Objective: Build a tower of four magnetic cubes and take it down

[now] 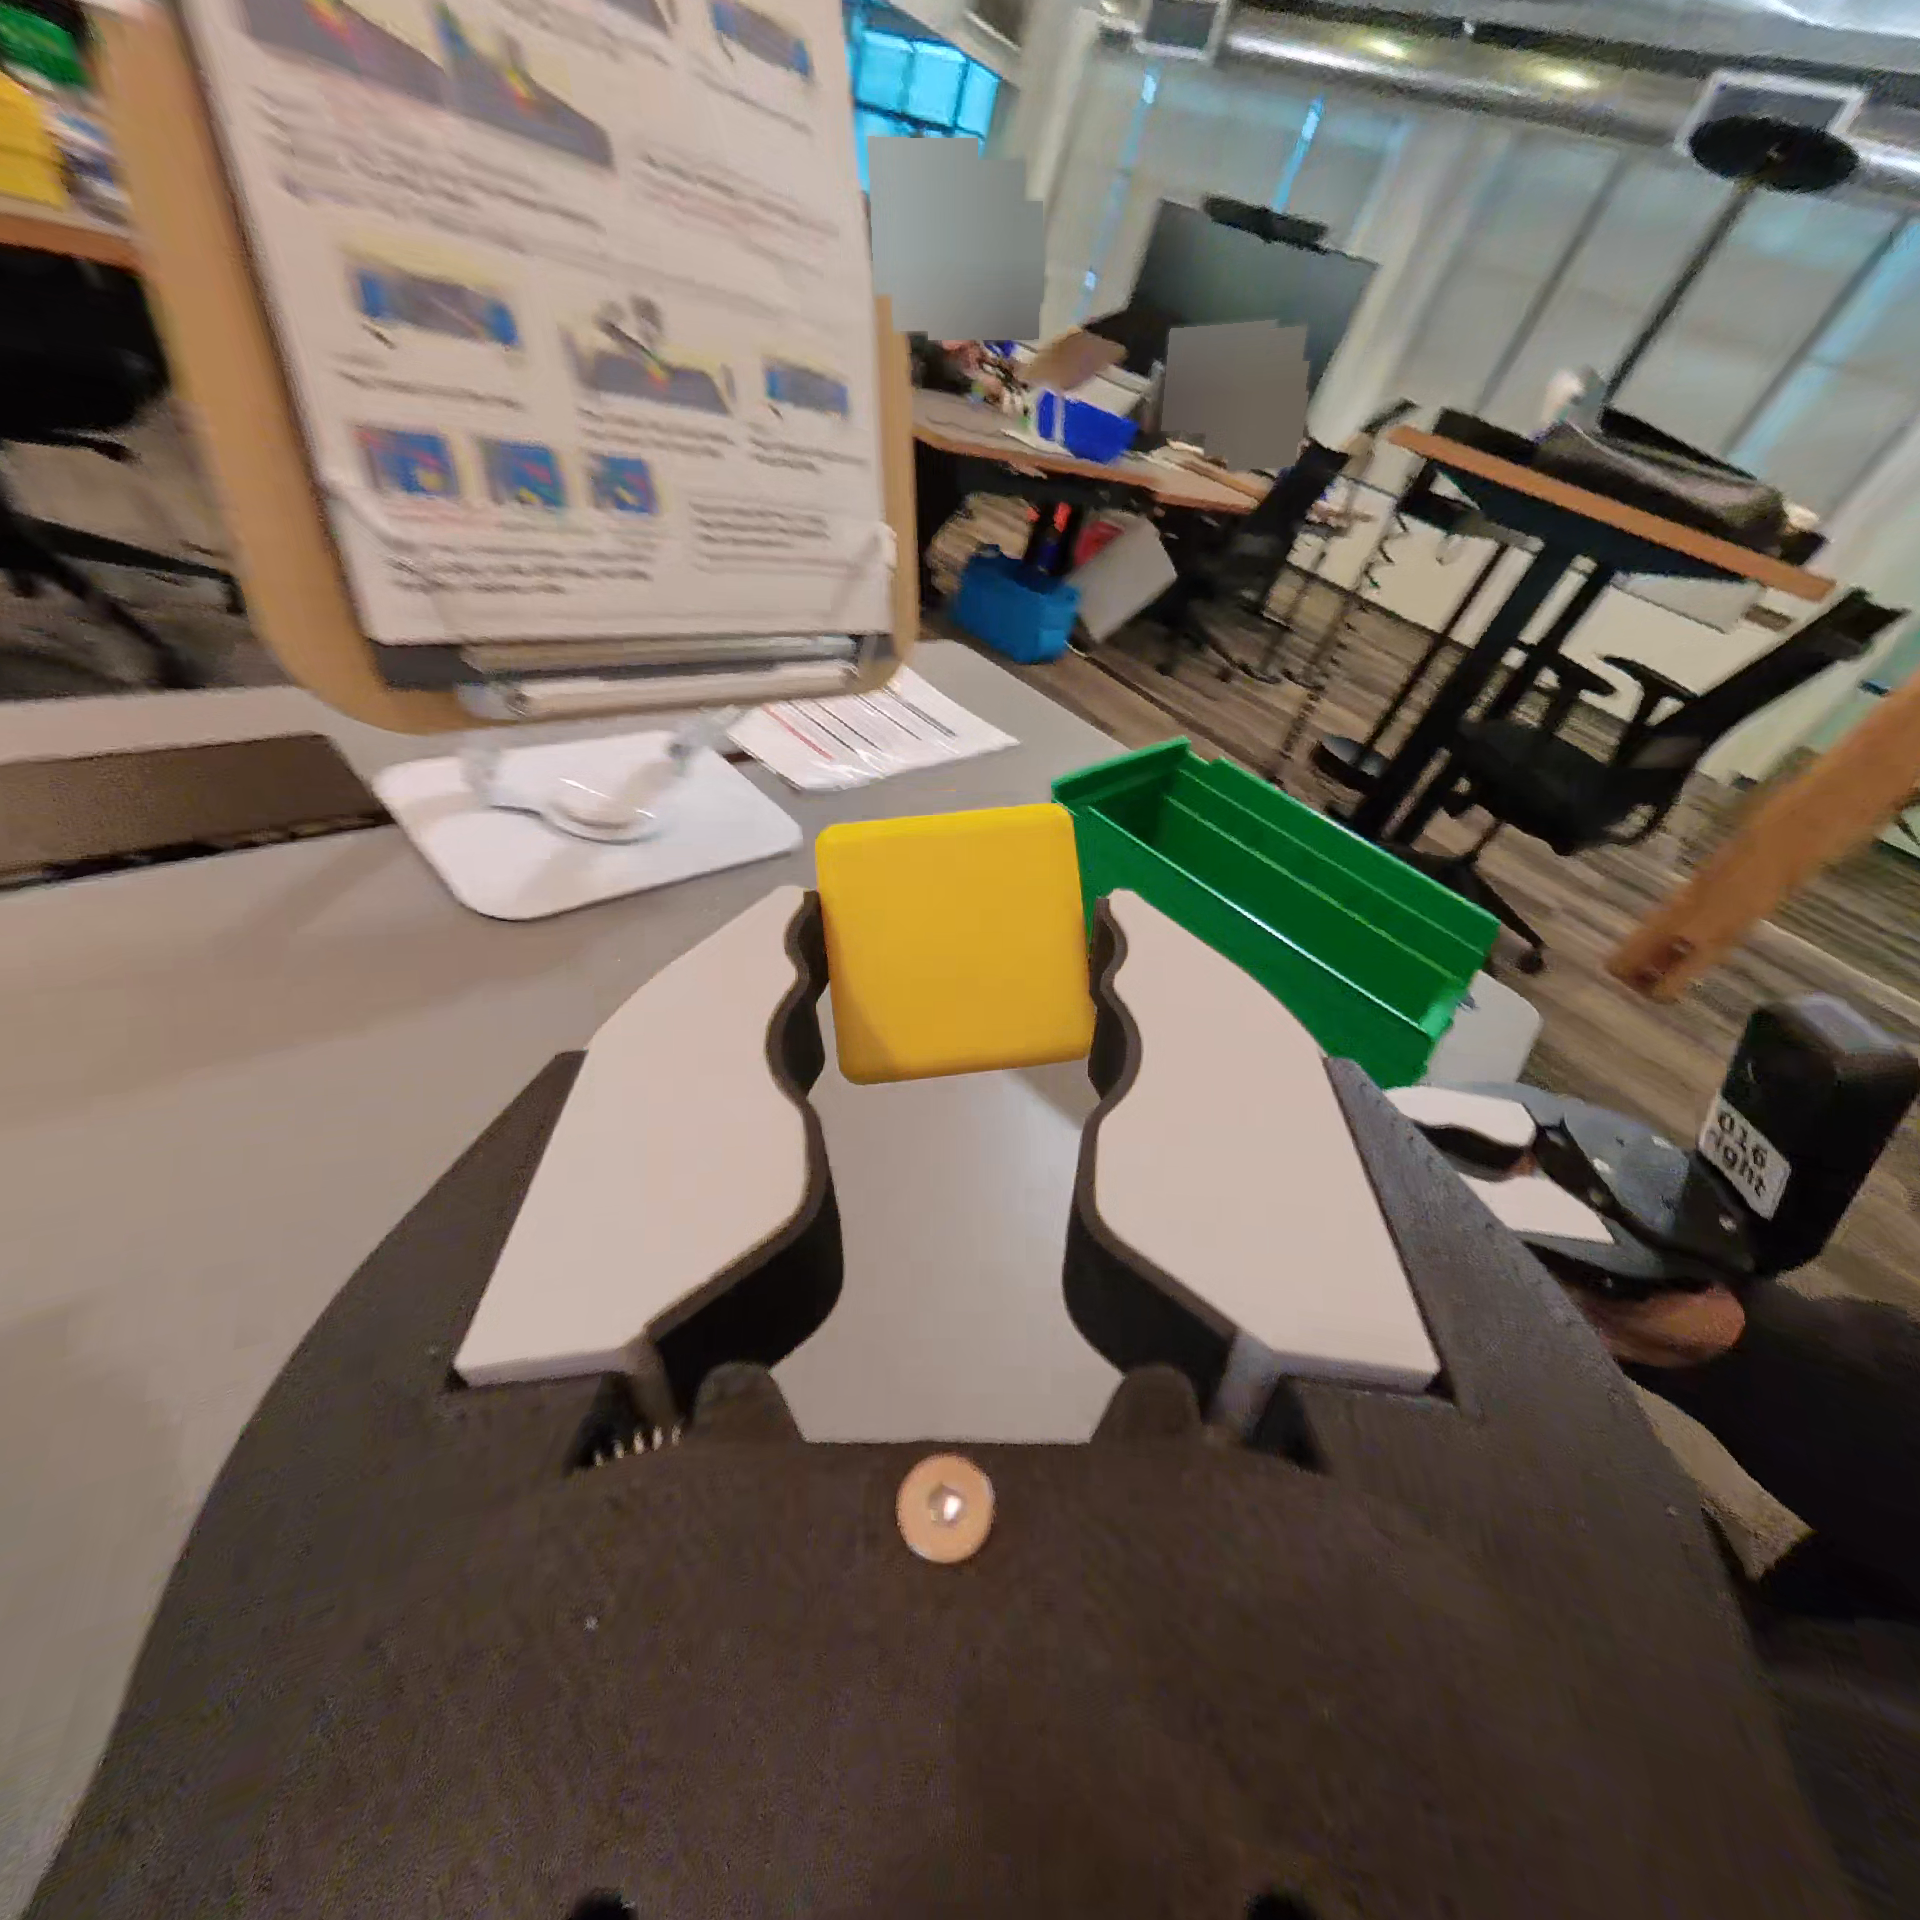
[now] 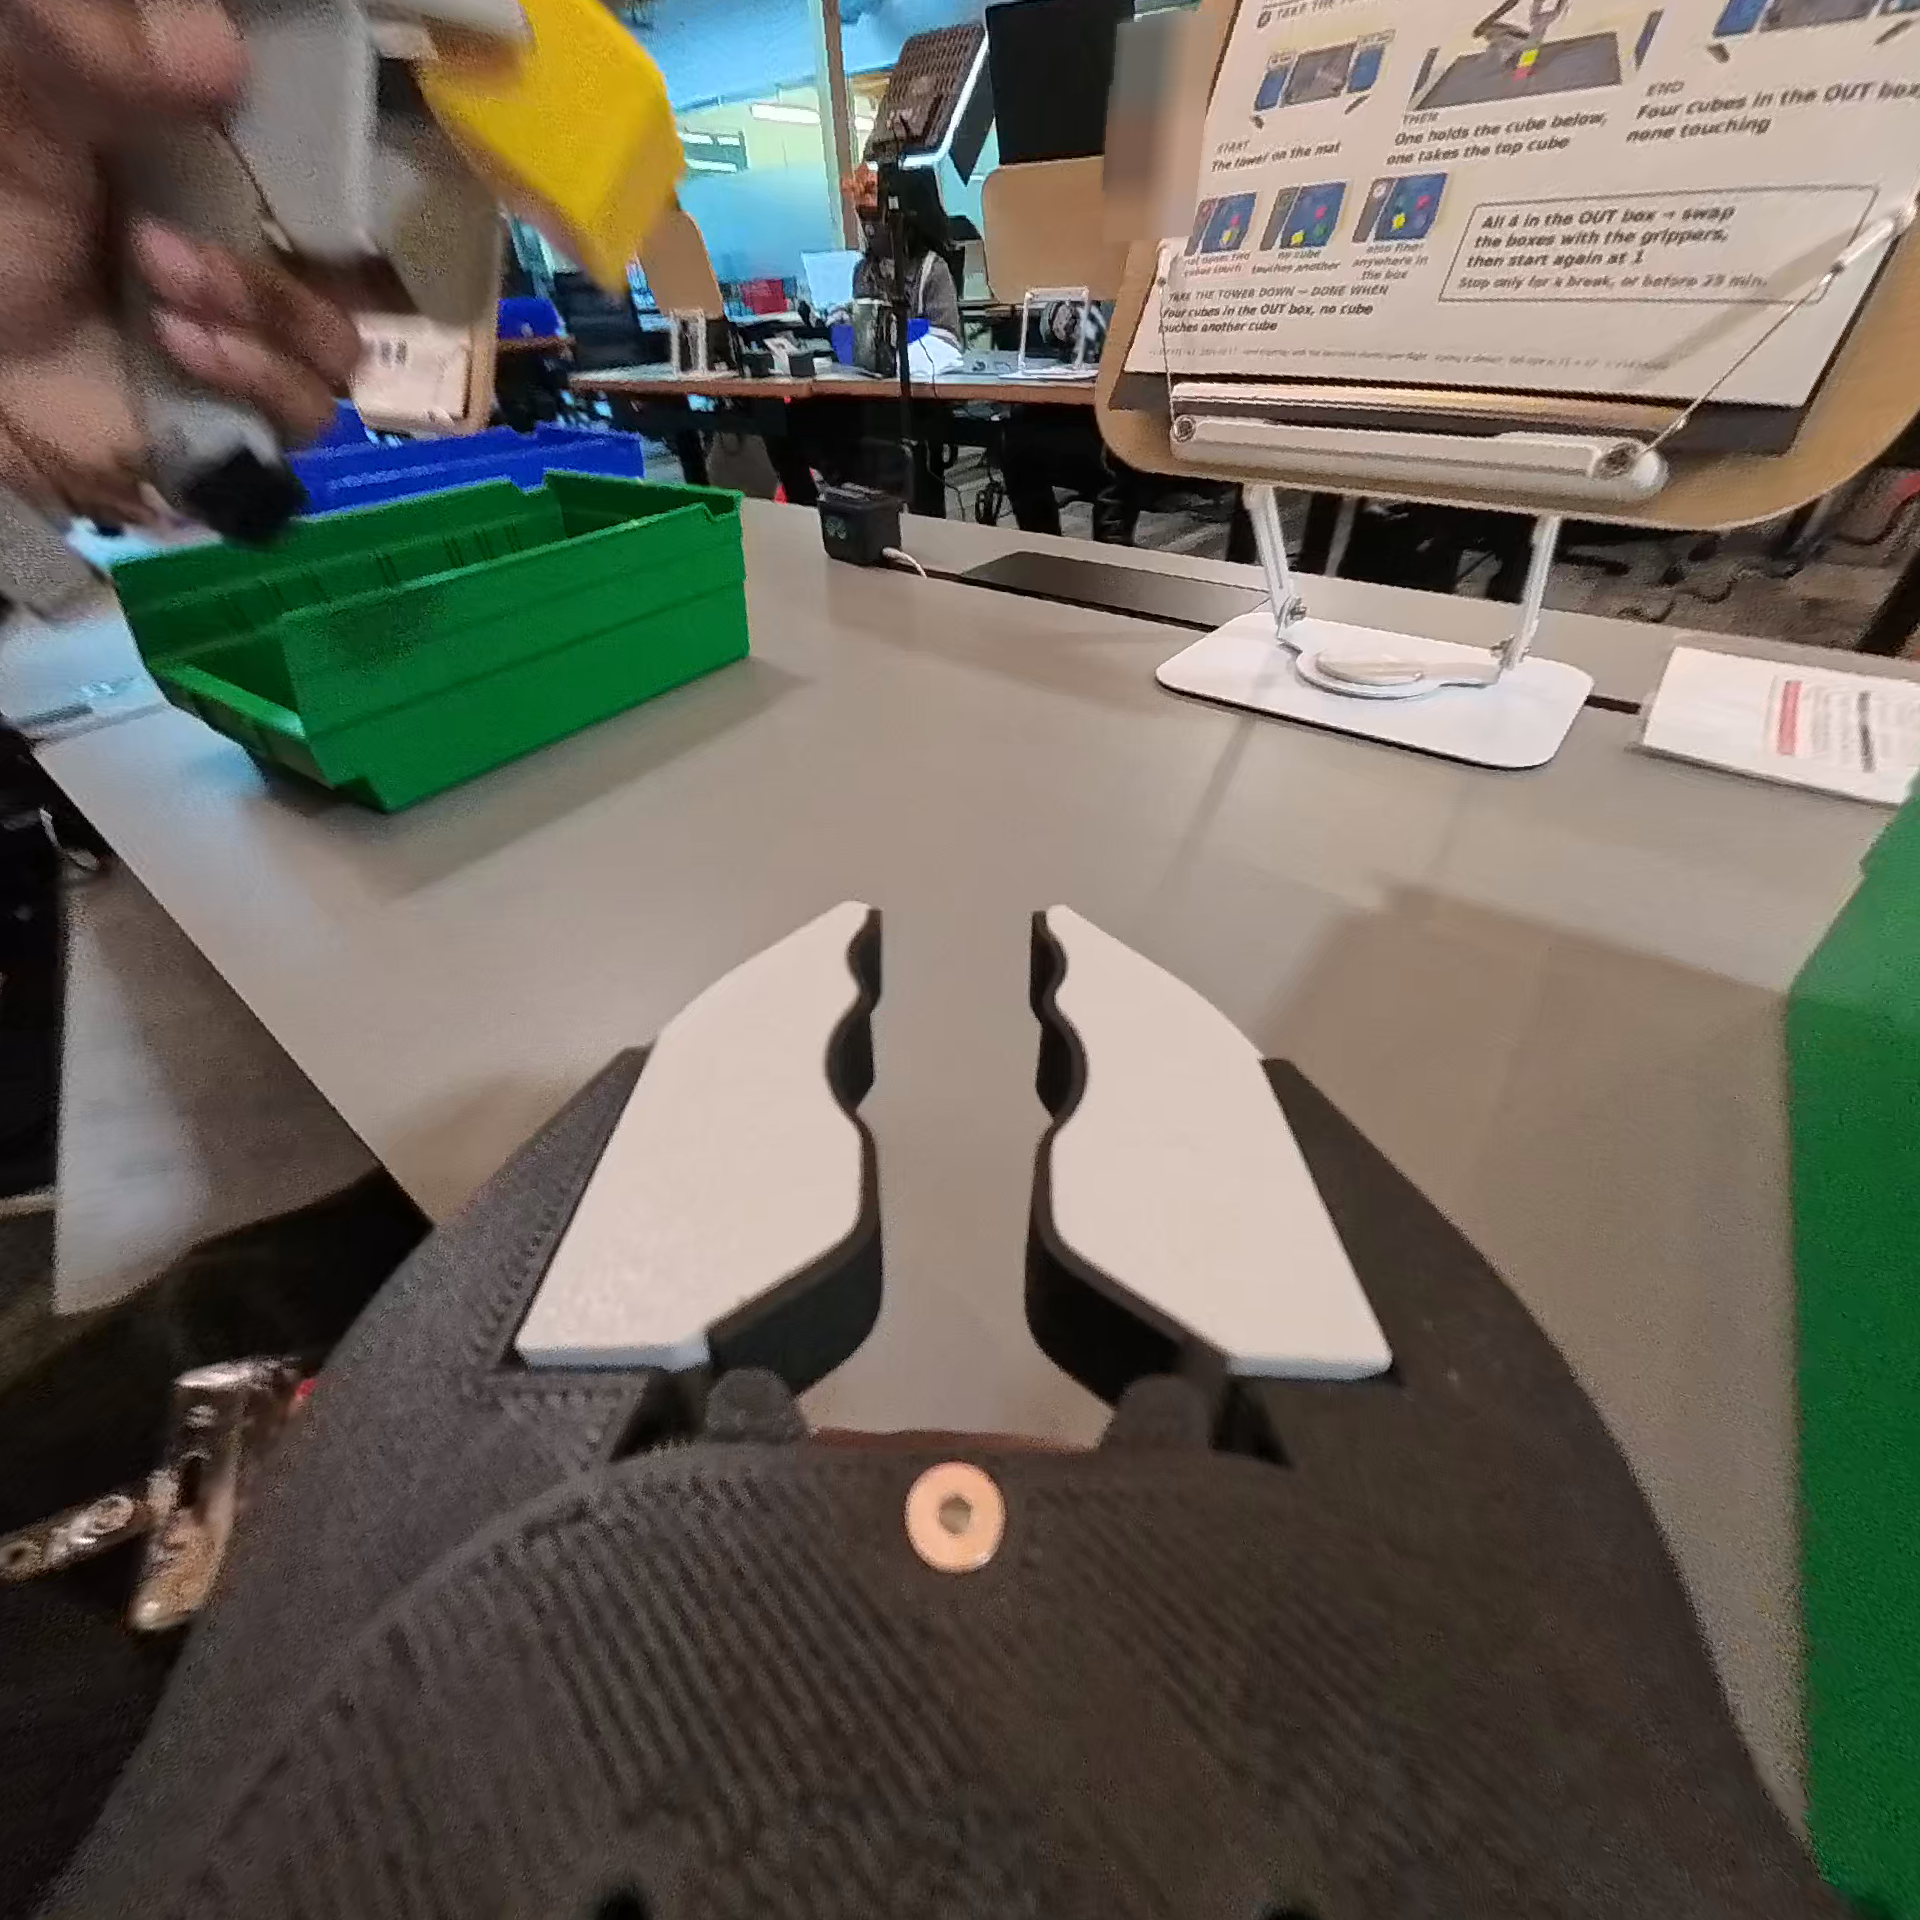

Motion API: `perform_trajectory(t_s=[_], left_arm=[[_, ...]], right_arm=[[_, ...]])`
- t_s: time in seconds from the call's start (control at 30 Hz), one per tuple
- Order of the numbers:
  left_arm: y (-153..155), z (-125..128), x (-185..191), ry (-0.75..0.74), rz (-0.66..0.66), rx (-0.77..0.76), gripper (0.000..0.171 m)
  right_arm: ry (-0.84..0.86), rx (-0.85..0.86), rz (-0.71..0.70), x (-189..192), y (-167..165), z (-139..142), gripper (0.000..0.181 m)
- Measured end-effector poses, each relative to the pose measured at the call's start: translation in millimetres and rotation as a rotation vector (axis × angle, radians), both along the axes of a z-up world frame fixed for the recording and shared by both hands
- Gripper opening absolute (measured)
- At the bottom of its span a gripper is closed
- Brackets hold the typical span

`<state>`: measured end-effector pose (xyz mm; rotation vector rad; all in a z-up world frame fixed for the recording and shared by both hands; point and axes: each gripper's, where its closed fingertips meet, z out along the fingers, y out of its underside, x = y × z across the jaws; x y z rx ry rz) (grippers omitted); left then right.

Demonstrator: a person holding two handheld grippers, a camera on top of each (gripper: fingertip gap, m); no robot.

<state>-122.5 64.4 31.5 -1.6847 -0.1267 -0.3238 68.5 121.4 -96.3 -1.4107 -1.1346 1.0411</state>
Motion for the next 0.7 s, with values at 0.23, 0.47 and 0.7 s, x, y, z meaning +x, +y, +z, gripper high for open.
perform_trajectory(t_s=[0.23, 0.47, 0.7], left_arm=[[47.2, -67.5, 78.9, -0.212, -0.254, -0.011, 0.050], [59.9, -116.4, 93.5, -0.188, -0.281, -0.136, 0.050], [56.9, -157.7, 89.3, 0.128, -0.390, -0.267, 0.051]], right_arm=[[0.051, -0.310, 0.081, 4.2, 5.0, 0.6, 0.038], [0.084, -0.467, 0.133, 4.5, 6.2, 0.0, 0.035], [0.063, -0.492, 0.166, -1.4, -1.0, -4.3, 0.034]])
